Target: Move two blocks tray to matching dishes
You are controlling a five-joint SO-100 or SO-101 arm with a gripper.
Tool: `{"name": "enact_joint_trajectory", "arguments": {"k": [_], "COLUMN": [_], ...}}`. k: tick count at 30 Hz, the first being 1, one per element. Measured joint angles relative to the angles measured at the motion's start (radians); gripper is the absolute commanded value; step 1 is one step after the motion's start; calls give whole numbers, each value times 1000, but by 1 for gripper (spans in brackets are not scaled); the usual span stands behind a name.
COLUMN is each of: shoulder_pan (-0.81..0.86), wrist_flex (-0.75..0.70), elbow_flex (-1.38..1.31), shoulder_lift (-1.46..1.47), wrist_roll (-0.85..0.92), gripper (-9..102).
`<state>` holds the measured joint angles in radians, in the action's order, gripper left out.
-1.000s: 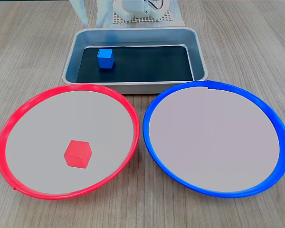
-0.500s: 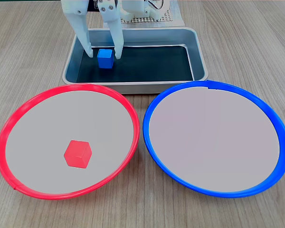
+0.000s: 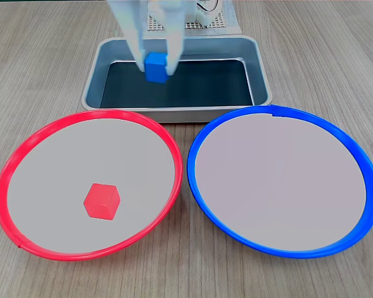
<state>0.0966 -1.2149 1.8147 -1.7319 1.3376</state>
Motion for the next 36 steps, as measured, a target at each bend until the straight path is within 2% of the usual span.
{"name": "enact_joint_trajectory", "arguments": {"k": [2,4,9,12,15,22,24,26,28,34,36], "shoulder_pan": [-77,-170,-265,-296,-287,-295,-290,-290,-291,-253,-221], "wrist_flex": [38,158,577,804,885,936,936,925,876,565,531], "elbow_flex": [-71,-110,-117,-117,-110,-32,-8,17,66,212,296], "shoulder_lift": [41,98,253,341,377,385,377,331,236,-201,-351], "wrist_roll": [-183,-414,-979,-1230,-1289,-1281,-1256,-1232,-1216,-1117,-1109], "gripper": [0,0,0,1,17,26,21,0,0,0,0]}}
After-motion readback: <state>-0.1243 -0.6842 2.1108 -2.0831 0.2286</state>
